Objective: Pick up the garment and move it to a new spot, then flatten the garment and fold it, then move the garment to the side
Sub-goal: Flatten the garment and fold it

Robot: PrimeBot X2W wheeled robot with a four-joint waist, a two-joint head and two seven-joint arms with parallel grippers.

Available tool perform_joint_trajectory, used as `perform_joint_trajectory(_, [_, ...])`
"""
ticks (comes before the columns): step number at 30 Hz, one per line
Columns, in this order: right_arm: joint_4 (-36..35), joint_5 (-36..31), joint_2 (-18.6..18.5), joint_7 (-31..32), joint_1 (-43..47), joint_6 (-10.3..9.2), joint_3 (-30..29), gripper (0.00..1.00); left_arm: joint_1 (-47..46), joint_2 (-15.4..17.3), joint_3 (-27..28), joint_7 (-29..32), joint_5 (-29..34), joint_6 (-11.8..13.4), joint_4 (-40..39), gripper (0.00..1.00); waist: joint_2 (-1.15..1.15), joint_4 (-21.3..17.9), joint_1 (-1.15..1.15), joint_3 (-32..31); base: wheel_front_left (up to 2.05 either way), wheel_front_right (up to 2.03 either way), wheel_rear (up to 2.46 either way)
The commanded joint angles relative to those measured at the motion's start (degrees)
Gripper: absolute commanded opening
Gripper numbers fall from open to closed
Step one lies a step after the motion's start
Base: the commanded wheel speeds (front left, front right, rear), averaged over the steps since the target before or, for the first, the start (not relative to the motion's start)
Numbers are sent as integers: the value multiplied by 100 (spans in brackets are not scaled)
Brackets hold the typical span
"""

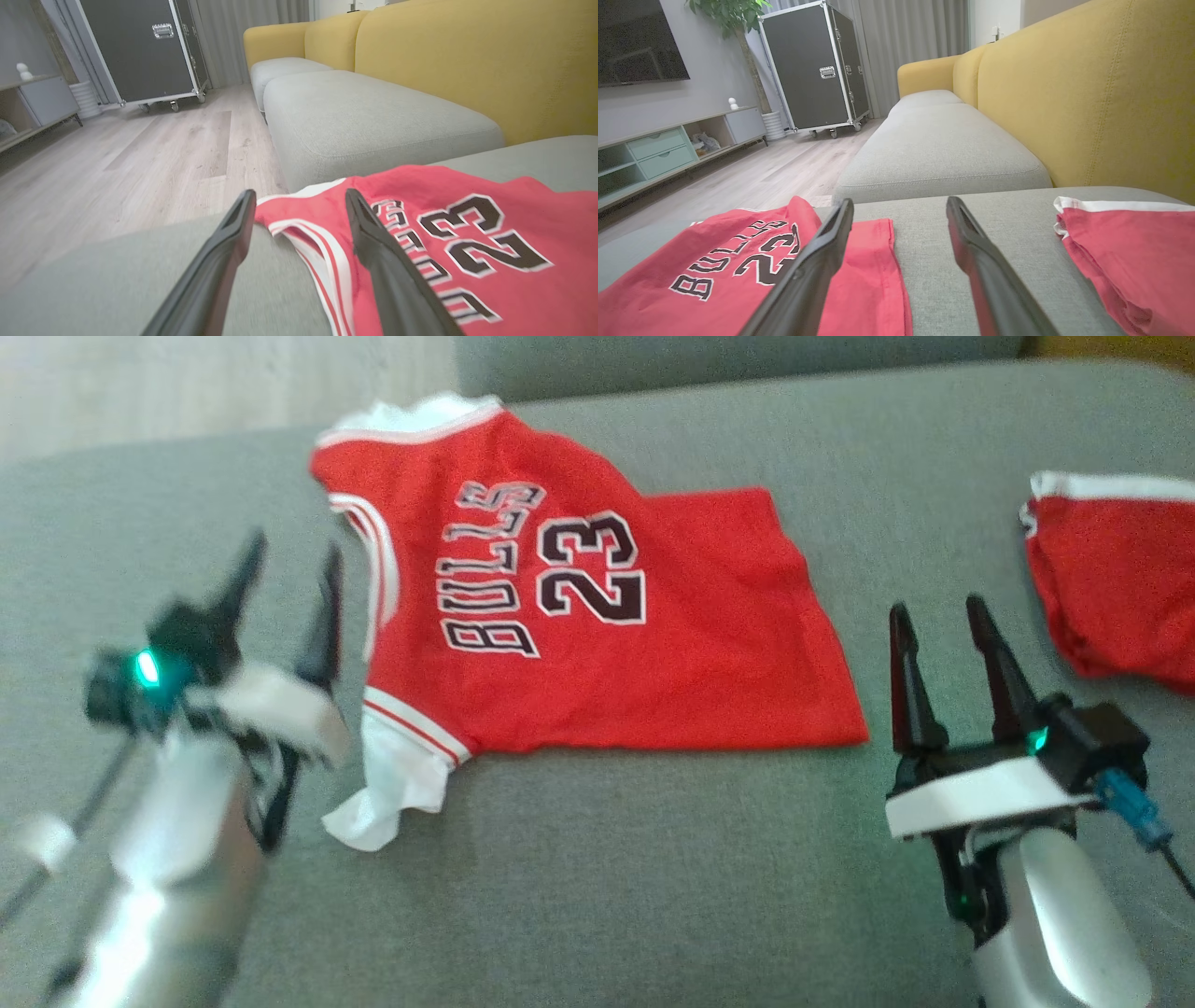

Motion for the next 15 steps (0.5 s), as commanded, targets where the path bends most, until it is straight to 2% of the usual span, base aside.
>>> perform_joint_trajectory(1, [-135,-41,-8,-62,-13,-5,131,100,99,149,269,-45,-65,34,-321,100,0,276,2,-438,0,0,0])
perform_joint_trajectory(8, [54,-41,-8,-62,171,-5,214,100,1362,-13,333,-45,-192,283,-1060,100,0,310,2,-702,0,0,0])
perform_joint_trajectory(15, [256,-121,-8,-62,63,-5,122,100,1882,-187,451,-45,-181,566,-1792,100,0,400,2,-576,0,0,0])
